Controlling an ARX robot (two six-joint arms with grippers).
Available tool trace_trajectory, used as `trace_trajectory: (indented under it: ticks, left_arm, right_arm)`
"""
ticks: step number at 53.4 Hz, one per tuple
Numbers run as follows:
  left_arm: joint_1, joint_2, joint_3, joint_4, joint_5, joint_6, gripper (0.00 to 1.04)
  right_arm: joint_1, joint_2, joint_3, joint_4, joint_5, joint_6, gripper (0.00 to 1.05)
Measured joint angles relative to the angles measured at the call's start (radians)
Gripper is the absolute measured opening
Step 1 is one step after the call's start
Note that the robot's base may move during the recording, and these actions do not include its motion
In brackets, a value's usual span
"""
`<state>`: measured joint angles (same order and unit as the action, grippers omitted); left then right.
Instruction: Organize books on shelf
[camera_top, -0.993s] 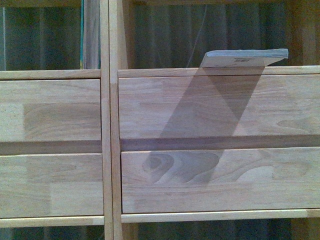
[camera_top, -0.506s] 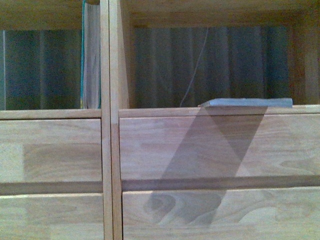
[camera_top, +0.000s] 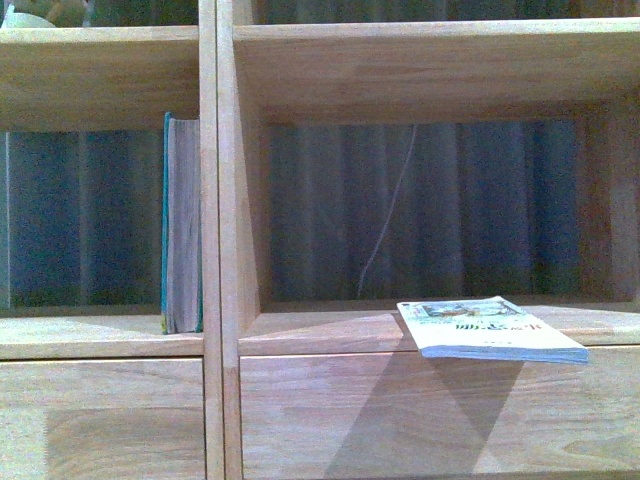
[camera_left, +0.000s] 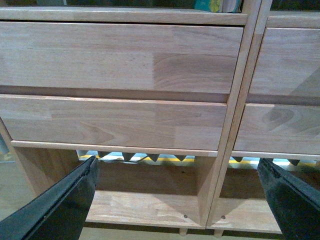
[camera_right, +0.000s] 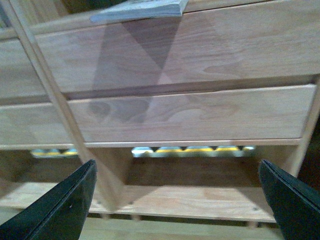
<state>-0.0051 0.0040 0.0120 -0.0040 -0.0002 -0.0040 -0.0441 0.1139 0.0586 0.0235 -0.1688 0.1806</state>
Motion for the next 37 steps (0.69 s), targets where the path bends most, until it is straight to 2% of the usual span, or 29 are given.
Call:
trace_trajectory:
  ticks: [5, 10, 18, 25, 37]
  left_arm:
    - [0.000, 0.000, 0.000, 0.000, 0.000, 0.000, 0.98]
    - [0.000, 0.000, 0.000, 0.000, 0.000, 0.000, 0.98]
    - [0.000, 0.000, 0.000, 0.000, 0.000, 0.000, 0.98]
    - [0.000, 0.000, 0.000, 0.000, 0.000, 0.000, 0.98]
    - [0.000, 0.000, 0.000, 0.000, 0.000, 0.000, 0.98]
  right_arm:
    - [0.010, 0.130, 0.085, 0.103, -0.011, 0.119, 0.98]
    - [0.059, 0.296, 0.213, 0.224, 0.013, 0.217, 0.98]
    - [0.200, 0.676, 0.441, 0.388, 0.044, 0.419, 0.98]
    - [0.247, 0.949, 0.576, 0.439, 0.037, 0.576, 0.98]
    - [0.278, 1.297, 0.722, 0.489, 0.111, 0.791, 0.98]
